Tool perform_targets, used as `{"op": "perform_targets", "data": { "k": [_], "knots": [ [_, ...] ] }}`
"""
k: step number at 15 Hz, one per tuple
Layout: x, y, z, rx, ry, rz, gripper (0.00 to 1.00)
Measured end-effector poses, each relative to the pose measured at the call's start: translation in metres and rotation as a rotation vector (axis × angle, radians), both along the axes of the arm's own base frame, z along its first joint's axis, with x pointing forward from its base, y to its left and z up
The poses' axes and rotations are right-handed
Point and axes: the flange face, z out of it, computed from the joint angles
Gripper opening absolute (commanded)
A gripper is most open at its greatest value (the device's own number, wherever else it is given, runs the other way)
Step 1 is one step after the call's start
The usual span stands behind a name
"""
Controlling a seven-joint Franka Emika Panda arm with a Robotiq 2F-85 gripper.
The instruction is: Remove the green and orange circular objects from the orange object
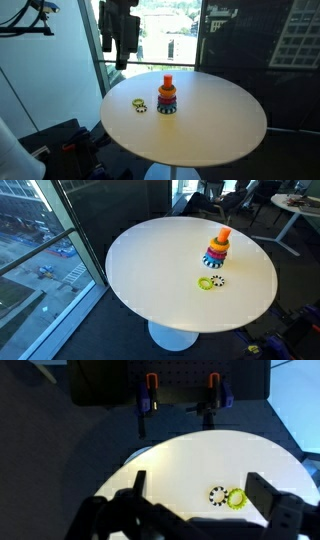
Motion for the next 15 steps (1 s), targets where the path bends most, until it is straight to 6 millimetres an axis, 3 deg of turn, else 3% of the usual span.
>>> {"op": "perform_targets", "data": {
  "k": [7, 15],
  "knots": [
    [0.02, 0.027, 0.007, -0.042, -0.049, 0.005, 1.0],
    [0.056, 0.077, 0.011, -0.135, -0.121, -0.049, 1.0]
  ]
}}
